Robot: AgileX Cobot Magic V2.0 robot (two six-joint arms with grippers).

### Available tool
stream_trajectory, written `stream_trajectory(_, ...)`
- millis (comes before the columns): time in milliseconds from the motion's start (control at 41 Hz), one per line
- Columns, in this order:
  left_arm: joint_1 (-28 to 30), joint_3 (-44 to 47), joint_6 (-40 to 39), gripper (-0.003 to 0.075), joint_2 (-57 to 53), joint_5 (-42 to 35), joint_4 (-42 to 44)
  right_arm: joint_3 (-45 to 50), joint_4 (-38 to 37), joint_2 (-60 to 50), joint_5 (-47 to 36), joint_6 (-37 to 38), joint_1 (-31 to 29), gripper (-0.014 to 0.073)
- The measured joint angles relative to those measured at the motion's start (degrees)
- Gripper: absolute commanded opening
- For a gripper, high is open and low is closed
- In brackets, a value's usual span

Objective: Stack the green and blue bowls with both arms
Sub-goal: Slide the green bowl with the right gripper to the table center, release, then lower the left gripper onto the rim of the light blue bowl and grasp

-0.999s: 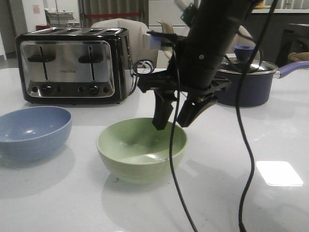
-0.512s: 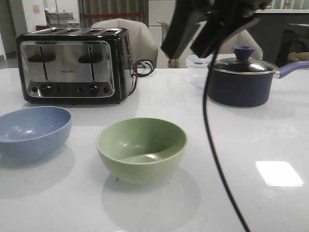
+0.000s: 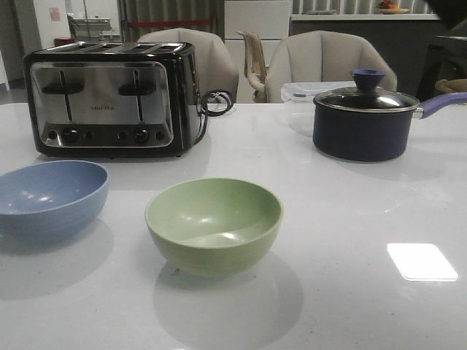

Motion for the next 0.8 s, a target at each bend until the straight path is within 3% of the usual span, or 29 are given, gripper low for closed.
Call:
stream_trajectory(268,0.0,-0.11,0.0,0.0654,0.3,0.16,0.0,1.29,0.0,-6.58,1.73,0.0,0.0,0.0444)
stream_trajectory(390,0.0,-2.42,0.0,0.0654,3.37,4.23,0.73,1.29,0.0,-6.58,1.73,0.0,0.0,0.0444)
stream_trajectory(585,0.0,-8.63,0.0,0.0654,14.79,11.49,1.18,1.29,0.0,-6.58,1.74,0.0,0.0,0.0444)
stream_trajectory(804,1.27,-14.74,0.0,0.0654,32.37,11.87,2.29,1.29,0.0,-6.58,1.74,0.0,0.0,0.0444)
